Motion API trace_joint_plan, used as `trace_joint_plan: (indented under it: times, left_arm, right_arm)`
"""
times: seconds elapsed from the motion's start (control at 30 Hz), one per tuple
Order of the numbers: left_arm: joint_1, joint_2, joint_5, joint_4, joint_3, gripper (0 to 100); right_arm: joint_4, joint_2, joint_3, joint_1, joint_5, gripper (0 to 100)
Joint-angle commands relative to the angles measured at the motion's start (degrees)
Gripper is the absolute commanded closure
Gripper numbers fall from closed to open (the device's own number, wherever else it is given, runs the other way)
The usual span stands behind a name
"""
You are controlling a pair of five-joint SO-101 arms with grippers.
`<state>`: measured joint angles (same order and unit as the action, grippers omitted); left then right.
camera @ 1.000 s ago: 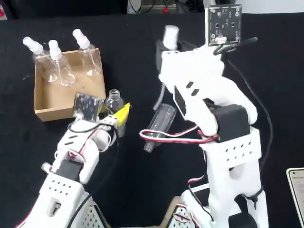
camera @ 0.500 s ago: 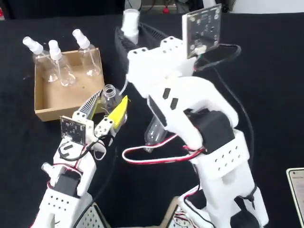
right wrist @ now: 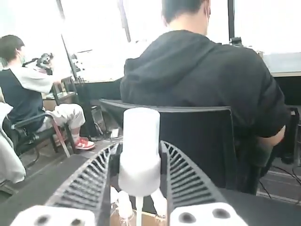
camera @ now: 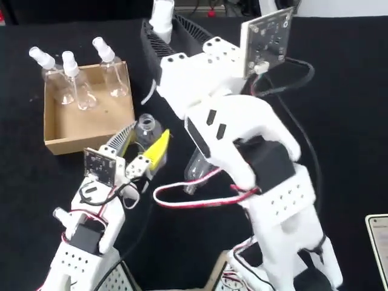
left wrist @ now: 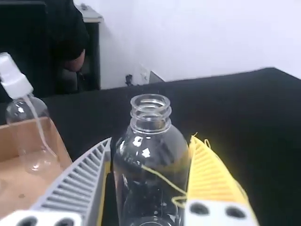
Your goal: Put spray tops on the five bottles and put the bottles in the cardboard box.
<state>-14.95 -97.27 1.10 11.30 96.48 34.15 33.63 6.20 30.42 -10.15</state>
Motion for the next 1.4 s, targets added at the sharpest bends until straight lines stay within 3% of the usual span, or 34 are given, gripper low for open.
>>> trace_joint_plan:
  times: [0.0,0.13,0.33,0.77,1.37]
  left_arm:
    - [-3.7,-0.7,0.1,1.9,1.3,87]
    - [-3.6,-0.7,0.1,1.9,1.3,87]
    - [-3.6,-0.7,0.1,1.9,1.3,87]
    - [-3.6,-0.7,0.1,1.9,1.3,87]
    - [-3.6,-0.7,0.1,1.9,1.3,87]
  right_arm:
    - [-5.7,-1.2,1.4,0.8,-0.1,95.8]
    - [-4.2,-1.0,1.2,0.4,2.2,95.9]
    - [7.9,1.6,-3.9,2.0,9.7,95.9]
    - [11.0,-6.5,-8.7,2.0,9.6,95.9]
    - [14.7,-6.9,-8.3,3.4,9.6,95.9]
